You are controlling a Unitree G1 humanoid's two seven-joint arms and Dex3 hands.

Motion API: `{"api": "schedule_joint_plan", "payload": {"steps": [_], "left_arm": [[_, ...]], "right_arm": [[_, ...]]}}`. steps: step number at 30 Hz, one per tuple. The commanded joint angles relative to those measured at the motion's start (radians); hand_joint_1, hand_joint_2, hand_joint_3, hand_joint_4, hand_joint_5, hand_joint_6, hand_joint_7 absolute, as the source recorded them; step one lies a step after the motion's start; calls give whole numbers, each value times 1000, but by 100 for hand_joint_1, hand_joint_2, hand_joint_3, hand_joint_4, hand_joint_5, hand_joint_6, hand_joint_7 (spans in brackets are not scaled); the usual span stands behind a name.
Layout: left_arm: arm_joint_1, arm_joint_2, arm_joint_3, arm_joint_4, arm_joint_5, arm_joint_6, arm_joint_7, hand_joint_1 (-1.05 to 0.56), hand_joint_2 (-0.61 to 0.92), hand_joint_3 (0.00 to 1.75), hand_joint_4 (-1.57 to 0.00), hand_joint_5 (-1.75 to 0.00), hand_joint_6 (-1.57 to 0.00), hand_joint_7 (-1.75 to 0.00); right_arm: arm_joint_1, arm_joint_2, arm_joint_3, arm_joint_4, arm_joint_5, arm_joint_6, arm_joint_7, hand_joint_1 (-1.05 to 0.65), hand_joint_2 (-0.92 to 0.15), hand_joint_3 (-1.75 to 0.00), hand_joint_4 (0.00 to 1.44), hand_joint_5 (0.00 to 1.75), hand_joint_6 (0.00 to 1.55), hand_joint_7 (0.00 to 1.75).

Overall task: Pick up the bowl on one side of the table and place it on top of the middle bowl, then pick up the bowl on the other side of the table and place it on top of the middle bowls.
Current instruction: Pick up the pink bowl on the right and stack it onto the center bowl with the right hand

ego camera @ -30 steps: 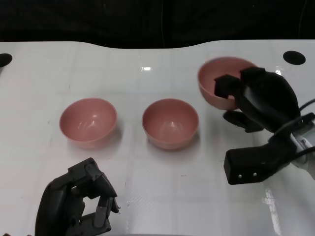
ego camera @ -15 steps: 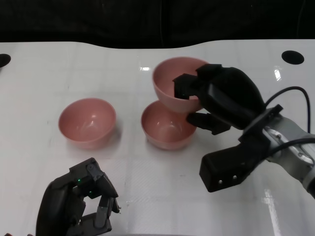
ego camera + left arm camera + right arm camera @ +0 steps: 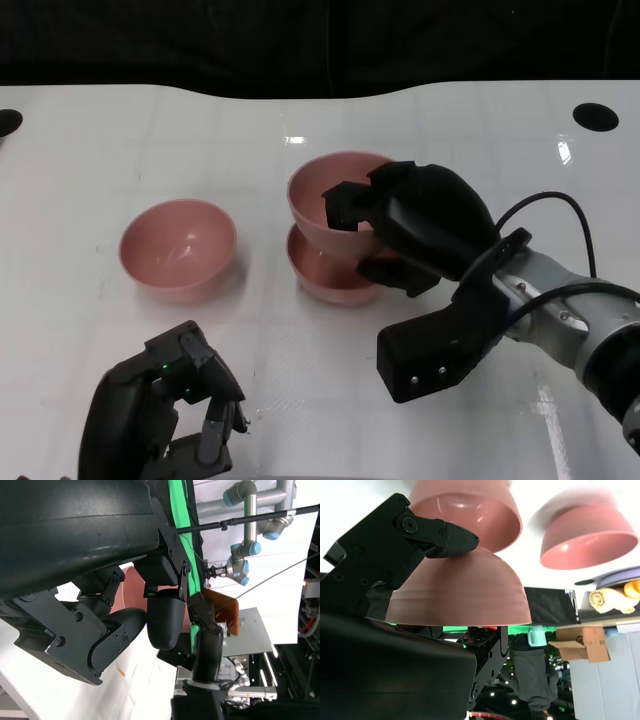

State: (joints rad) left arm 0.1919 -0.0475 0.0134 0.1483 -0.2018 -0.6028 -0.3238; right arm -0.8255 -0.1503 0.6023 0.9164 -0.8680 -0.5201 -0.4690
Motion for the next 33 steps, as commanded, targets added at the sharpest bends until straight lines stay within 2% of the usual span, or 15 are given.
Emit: {"api": "schedule_joint_plan", "payload": {"steps": [1, 7, 8, 9, 10, 12, 13, 15, 19, 27, 33], "left_arm": [[15, 4, 1, -16, -4, -1, 10, -10, 41, 133, -85, -171, -81, -148], [15, 4, 0, -23, 1, 3, 17, -10, 40, 133, -85, -171, -81, -148], [16, 4, -1, -23, 2, 1, 18, -9, 40, 133, -85, -171, -81, -148], [16, 4, -1, -24, 4, 1, 20, -9, 40, 133, -85, -171, -81, -148], [17, 5, -2, -26, 3, 2, 20, -9, 40, 133, -85, -171, -81, -148], [17, 6, -3, -25, 2, 0, 20, -9, 41, 133, -85, -171, -80, -148], [16, 6, -3, -24, 1, -2, 19, -9, 41, 132, -85, -171, -80, -148], [16, 6, -4, -22, 0, -4, 18, -9, 41, 132, -84, -171, -80, -148], [14, 5, -5, -15, 2, -12, 17, -10, 42, 132, -84, -172, -80, -148], [9, 8, -3, -11, -3, -14, 14, -11, 42, 131, -84, -172, -80, -148], [8, 11, -1, -16, -4, -8, 15, -10, 41, 132, -84, -172, -81, -147]], "right_arm": [[-31, 11, 16, 50, -7, 9, -13, -24, -47, -108, 92, 175, 72, 175], [-50, 40, 35, 136, 1, 16, 1, -21, -48, -101, 87, 175, 70, 172], [-52, 45, 34, 152, 8, 12, 9, -21, -51, -97, 86, 165, 77, 137], [-56, 51, 38, 171, 7, 15, 14, -22, -55, -87, 85, 146, 89, 89], [-60, 56, 43, 187, 3, 21, 16, -24, -60, -76, 85, 126, 94, 59], [-65, 61, 48, 206, 2, 31, 27, -30, -72, -51, 80, 81, 93, 17], [-68, 61, 46, 209, 7, 38, 50, -33, -79, -38, 78, 66, 89, 9], [-70, 60, 46, 209, 9, 49, 75, -43, -89, -22, 64, 43, 76, 2], [-66, 55, 46, 195, 7, 64, 94, -61, -92, -27, 43, 27, 54, 0], [-38, 30, 47, 98, 1, 101, 115, -75, -92, -40, 16, 13, 27, 0], [31, -21, 18, -58, 28, 112, 152, -78, -92, -46, 7, 10, 15, 0]]}}
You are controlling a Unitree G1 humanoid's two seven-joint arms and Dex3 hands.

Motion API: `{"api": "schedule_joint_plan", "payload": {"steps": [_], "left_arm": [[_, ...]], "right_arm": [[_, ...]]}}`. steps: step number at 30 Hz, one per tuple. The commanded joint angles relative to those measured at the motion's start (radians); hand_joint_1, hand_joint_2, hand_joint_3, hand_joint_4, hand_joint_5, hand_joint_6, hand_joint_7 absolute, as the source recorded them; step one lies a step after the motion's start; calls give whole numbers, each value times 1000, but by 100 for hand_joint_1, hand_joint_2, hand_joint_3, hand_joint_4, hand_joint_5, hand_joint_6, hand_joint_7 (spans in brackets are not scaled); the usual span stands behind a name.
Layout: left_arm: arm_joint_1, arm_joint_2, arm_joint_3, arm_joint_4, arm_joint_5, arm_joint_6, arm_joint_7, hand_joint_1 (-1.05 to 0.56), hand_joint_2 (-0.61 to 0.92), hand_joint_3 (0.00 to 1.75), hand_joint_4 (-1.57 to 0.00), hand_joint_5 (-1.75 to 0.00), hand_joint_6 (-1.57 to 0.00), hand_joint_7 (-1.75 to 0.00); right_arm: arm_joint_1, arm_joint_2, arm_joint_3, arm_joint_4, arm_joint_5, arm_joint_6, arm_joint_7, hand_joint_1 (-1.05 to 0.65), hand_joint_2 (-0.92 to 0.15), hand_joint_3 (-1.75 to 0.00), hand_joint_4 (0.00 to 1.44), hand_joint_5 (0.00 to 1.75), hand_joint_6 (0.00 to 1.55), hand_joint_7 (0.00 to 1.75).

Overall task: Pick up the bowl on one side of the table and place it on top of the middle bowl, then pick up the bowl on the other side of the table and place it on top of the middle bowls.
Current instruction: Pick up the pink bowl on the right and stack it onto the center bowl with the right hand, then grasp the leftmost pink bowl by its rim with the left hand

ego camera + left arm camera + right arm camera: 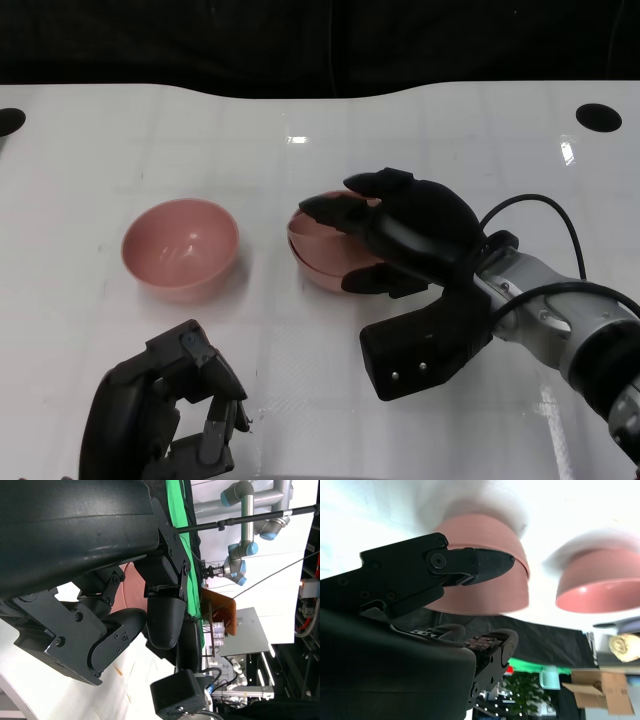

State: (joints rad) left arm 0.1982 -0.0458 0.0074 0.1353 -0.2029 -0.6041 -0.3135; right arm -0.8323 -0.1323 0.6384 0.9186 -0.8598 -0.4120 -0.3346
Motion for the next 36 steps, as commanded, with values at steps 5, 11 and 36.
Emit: {"api": "schedule_joint_plan", "payload": {"steps": [5, 11, 36], "left_arm": [[1, 10, 6, 1, -7, -4, 3, -10, 40, 133, -84, -172, -80, -148], [-4, 12, 8, 11, -13, -6, 0, -10, 41, 133, -84, -171, -80, -148], [9, 106, 42, -202, 115, 143, 65, -13, 52, 97, -62, -142, -64, -117]], "right_arm": [[116, -90, -59, -209, 49, 18, 51, -78, -92, -46, 6, 11, 13, 0], [238, -154, -125, -375, 97, -19, 44, -73, -92, -42, 4, 28, 17, 2], [752, -182, -383, -655, 575, -427, 168, -19, -91, -21, 65, 118, 87, 50]]}}
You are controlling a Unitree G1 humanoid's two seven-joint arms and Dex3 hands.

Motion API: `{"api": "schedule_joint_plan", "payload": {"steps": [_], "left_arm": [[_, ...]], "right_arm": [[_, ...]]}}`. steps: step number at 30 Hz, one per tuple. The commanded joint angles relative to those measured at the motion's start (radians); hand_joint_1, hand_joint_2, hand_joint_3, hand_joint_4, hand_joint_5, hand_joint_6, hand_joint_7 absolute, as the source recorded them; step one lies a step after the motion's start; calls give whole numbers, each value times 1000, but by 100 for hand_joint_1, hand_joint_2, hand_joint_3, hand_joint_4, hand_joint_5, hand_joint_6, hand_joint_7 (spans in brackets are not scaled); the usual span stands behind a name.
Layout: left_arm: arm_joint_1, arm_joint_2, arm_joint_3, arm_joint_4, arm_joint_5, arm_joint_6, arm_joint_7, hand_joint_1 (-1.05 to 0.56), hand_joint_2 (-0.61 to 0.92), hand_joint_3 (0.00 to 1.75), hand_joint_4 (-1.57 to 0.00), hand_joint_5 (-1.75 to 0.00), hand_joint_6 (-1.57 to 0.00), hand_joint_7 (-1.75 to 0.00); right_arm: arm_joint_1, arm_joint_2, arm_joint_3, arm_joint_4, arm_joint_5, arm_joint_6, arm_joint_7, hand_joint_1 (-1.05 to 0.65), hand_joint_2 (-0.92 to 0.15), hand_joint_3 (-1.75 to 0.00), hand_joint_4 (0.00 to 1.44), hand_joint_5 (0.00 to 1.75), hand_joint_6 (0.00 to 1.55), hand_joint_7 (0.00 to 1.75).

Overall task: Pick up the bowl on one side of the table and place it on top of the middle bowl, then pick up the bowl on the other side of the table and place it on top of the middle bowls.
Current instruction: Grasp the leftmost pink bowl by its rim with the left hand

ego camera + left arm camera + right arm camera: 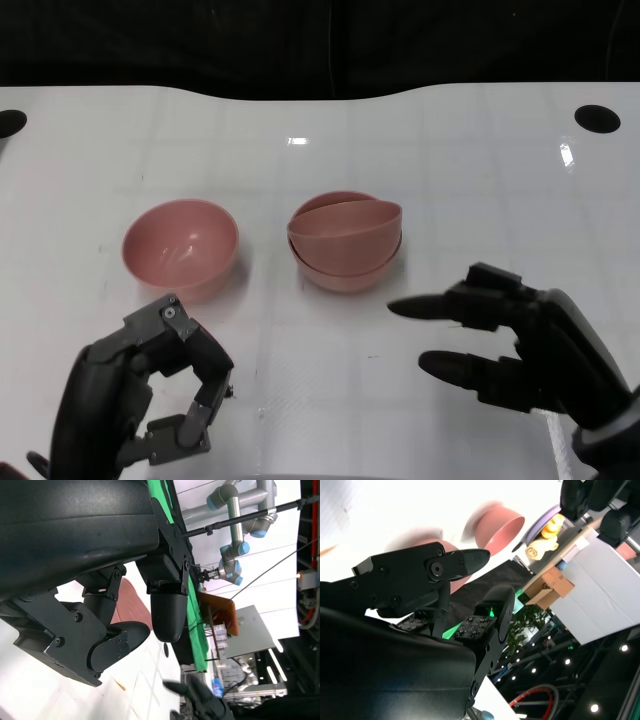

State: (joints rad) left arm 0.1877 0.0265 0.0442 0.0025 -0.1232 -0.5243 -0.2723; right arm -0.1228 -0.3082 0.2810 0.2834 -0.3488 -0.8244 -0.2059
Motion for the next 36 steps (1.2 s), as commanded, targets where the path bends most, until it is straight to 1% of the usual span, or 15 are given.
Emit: {"api": "schedule_joint_plan", "payload": {"steps": [1, 3, 4, 5, 7, 8, 11, 12, 14, 16, 17, 21, 23, 28, 36], "left_arm": [[23, 45, 4, -97, 48, 91, 25, -13, 59, 83, -59, -137, -60, -103], [22, 73, 10, -138, 87, 118, 30, -12, 68, 65, -56, -128, -57, -83], [21, 86, 15, -154, 113, 124, 37, -12, 73, 55, -55, -121, -58, -73], [20, 97, 20, -168, 143, 130, 46, -14, 80, 40, -56, -113, -60, -59], [15, 135, 33, -212, 246, 153, 71, -19, 88, 22, -57, -98, -65, -43], [11, 151, 38, -235, 291, 167, 81, -21, 90, 13, -60, -84, -69, -31], [-11, 195, 45, -297, 424, 209, 105, -26, 92, 7, -61, -69, -71, -17], [-23, 210, 44, -319, 475, 228, 112, -34, 92, 9, -61, -67, -69, -12], [-46, 229, 34, -360, 603, 279, 134, -42, 92, 10, -59, -63, -64, -8], [-71, 234, 12, -380, 733, 329, 161, -47, 92, 12, -60, -53, -62, -3], [-84, 235, -2, -384, 796, 354, 173, -50, 92, 12, -59, -48, -59, -1], [-133, 230, -62, -391, 1003, 468, 184, -55, 92, 7, -54, -35, -53, 0], [-156, 226, -95, -388, 1084, 519, 176, -56, 92, 3, -52, -29, -50, 0], [-209, 205, -166, -372, 1211, 648, 122, -59, 90, 1, -46, -23, -43, 0], [-321, 168, -269, -256, 1382, 848, 30, -63, 90, 0, -51, -23, -40, 0]], "right_arm": [[59, -4, -31, -26, 92, -13, 60, -19, -91, -22, 67, 119, 87, 53], [87, 2, -40, -38, 142, -7, 98, -18, -87, -31, 69, 119, 87, 59], [97, 6, -45, -44, 155, -3, 111, -17, -82, -42, 70, 119, 85, 64], [106, 10, -51, -49, 166, 2, 125, -15, -72, -61, 71, 121, 84, 71], [132, 20, -62, -70, 201, 45, 159, -15, -64, -78, 73, 127, 84, 77], [144, 24, -66, -80, 220, 66, 176, -15, -63, -84, 75, 131, 86, 79], [162, 35, -83, -86, 238, 85, 207, -13, -63, -88, 80, 138, 88, 82], [160, 37, -89, -77, 237, 78, 215, -11, -61, -95, 82, 145, 91, 85], [158, 45, -97, -66, 246, 81, 234, -10, -51, -114, 84, 161, 92, 98], [154, 54, -103, -56, 260, 84, 253, -12, -44, -128, 87, 169, 90, 113], [153, 59, -105, -51, 263, 82, 260, -14, -42, -131, 88, 172, 88, 121], [150, 78, -115, -43, 274, 85, 284, -20, -42, -130, 91, 175, 83, 136], [151, 86, -121, -44, 276, 90, 293, -20, -43, -131, 91, 175, 83, 139], [153, 98, -135, -43, 270, 90, 308, -20, -42, -131, 92, 175, 82, 140], [154, 113, -146, -47, 264, 85, 320, -21, -42, -132, 91, 175, 82, 141]]}}
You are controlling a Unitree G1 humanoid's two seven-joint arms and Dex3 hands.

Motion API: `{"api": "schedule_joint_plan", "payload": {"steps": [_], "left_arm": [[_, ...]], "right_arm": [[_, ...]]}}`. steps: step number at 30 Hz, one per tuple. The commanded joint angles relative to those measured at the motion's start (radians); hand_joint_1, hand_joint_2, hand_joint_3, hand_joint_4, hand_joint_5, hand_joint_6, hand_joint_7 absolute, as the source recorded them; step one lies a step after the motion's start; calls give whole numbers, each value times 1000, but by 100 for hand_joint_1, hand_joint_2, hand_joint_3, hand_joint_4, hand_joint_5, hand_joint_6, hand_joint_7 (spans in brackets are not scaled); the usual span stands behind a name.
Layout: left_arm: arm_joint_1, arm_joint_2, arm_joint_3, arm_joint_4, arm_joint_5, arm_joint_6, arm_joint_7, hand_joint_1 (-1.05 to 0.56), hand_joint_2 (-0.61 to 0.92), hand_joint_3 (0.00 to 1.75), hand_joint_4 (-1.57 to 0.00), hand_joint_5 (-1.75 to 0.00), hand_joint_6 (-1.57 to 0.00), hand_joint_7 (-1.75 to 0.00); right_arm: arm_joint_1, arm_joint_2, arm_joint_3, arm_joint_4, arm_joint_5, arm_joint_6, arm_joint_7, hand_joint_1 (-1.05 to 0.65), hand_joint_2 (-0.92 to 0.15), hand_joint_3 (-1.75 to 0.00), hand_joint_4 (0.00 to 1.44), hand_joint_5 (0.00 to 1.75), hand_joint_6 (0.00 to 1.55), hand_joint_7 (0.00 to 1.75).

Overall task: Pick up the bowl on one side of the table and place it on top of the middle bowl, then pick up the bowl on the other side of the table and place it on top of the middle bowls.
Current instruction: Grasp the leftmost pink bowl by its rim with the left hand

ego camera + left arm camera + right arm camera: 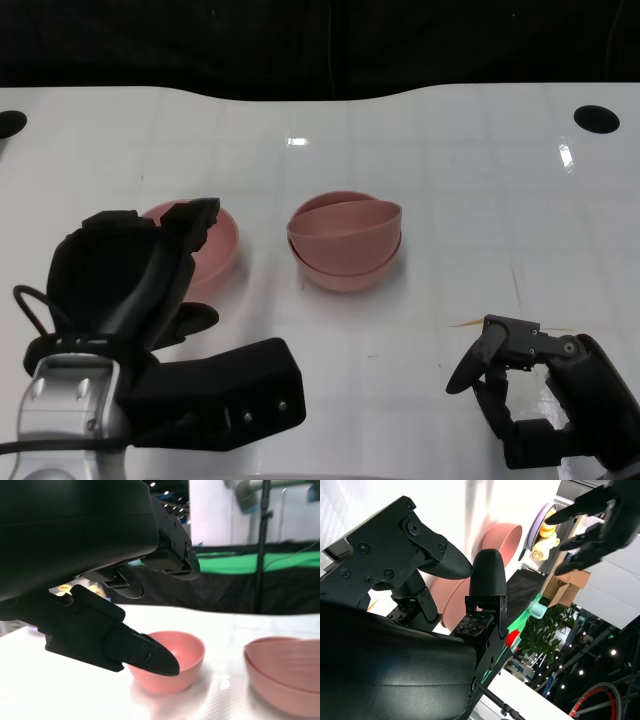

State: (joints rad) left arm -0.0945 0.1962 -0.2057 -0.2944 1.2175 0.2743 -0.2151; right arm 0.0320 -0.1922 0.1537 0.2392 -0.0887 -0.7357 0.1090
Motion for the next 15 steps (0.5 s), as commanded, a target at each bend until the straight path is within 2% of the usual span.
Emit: {"api": "schedule_joint_plan", "payload": {"steps": [1, 8, 15], "left_arm": [[-54, -3, -28, 63, 52, 67, -33, -63, 90, 0, -52, -23, -40, -1], [-172, -5, -79, 255, 44, 159, -60, -60, 92, 1, -60, -19, -42, -1], [-267, 2, -133, 448, 5, 180, -3, -56, 92, 1, -71, -21, -44, -1]], "right_arm": [[-1, -2, -19, -2, 3, -4, 6, -21, -42, -132, 91, 175, 82, 142], [1, 9, -21, -8, -1, 5, 13, -22, -42, -131, 90, 175, 81, 142], [3, 19, -26, -12, -17, 3, 9, -20, -42, -132, 90, 175, 81, 142]]}}
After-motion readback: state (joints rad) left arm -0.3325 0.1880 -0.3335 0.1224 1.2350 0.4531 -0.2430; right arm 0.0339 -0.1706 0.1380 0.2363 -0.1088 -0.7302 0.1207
